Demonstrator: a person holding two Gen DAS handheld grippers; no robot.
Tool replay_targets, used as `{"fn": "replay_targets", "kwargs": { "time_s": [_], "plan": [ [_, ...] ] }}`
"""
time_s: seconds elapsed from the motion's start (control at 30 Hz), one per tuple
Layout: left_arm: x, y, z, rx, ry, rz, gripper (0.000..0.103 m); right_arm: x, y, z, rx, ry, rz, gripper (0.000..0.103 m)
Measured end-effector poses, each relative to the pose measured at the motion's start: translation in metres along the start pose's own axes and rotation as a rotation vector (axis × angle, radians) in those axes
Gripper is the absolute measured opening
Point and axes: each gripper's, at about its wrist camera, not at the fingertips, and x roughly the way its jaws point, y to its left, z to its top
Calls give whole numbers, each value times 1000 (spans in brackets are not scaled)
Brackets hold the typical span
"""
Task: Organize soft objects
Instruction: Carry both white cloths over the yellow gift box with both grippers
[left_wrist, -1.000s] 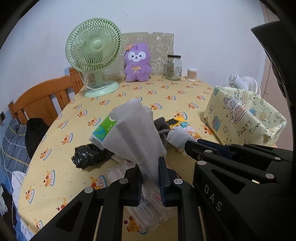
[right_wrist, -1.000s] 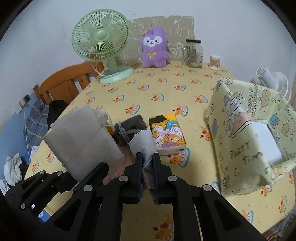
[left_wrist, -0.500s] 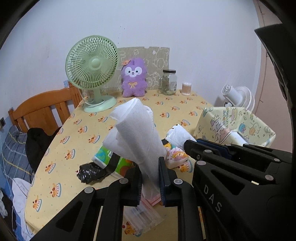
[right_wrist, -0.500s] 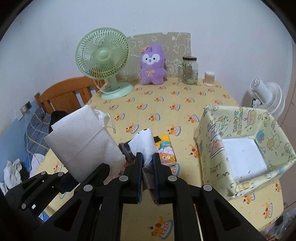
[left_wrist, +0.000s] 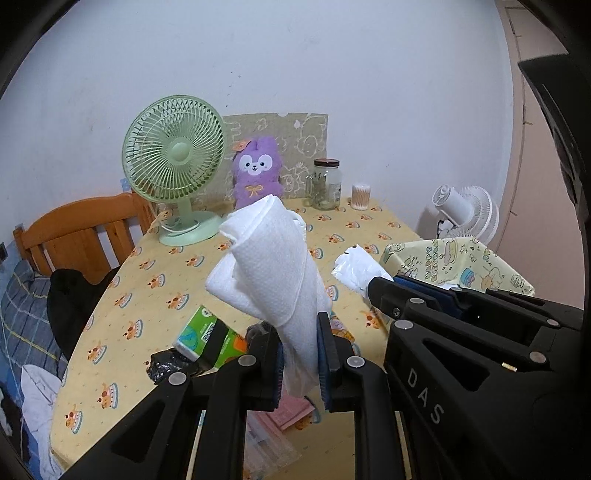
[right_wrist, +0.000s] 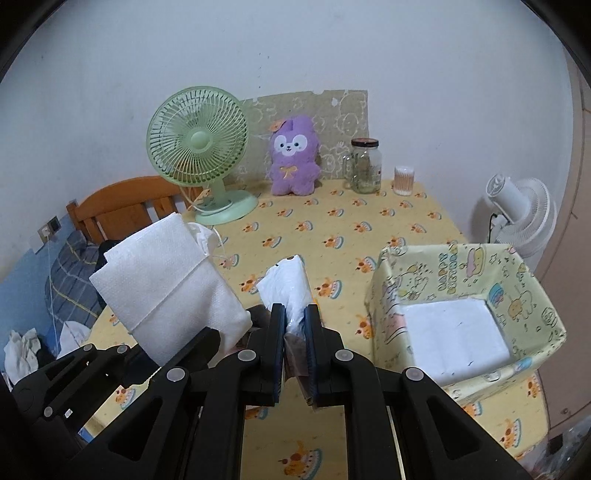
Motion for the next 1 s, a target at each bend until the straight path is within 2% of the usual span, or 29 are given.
{"fn": "replay_targets", "kwargs": {
  "time_s": [0.63,1.0],
  "plan": [
    [12,-45,23,48,-37,-55,13,-13,-50,16,22,-59,-57,13],
    [25,-78,37,79,-59,-112,13,-16,-89,25,48,-94,-104,13]
  ]
}}
